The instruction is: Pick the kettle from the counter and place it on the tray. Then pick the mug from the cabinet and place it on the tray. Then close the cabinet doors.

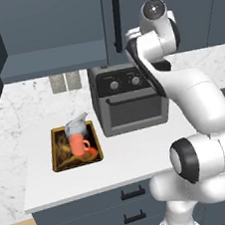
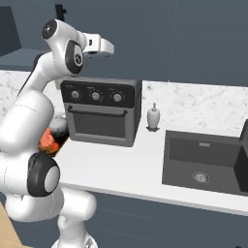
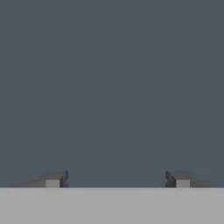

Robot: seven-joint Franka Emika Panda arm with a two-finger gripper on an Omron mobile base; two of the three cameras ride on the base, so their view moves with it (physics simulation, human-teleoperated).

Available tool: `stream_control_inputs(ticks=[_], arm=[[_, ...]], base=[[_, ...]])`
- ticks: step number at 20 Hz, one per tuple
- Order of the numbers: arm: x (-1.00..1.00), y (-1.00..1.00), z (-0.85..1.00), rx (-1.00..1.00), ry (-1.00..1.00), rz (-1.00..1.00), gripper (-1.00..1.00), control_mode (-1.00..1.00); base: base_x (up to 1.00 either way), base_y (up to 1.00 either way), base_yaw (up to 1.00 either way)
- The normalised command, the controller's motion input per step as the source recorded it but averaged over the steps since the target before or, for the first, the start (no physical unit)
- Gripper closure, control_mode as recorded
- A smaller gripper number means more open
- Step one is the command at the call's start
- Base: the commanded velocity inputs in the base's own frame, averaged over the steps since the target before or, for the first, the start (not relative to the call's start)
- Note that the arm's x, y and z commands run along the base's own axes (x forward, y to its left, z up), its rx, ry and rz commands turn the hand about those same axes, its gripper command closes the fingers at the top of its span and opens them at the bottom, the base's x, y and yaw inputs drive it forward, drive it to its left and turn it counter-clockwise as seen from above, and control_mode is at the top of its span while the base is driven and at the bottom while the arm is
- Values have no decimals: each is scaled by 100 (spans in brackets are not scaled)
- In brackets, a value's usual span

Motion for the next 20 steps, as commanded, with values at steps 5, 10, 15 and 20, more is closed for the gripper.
stream_control_inputs(ticks=[5, 10, 15, 20], arm=[[-76, 0, -39, 0, -17, -13, -100, -100], [-84, 12, -30, -2, -9, -10, -100, -100], [-9, 7, -28, -17, 0, -1, -100, -100], [-35, 40, -22, -25, 0, -5, -100, -100]], base=[[0, 0, 0], [0, 0, 0], [0, 0, 0], [0, 0, 0]])
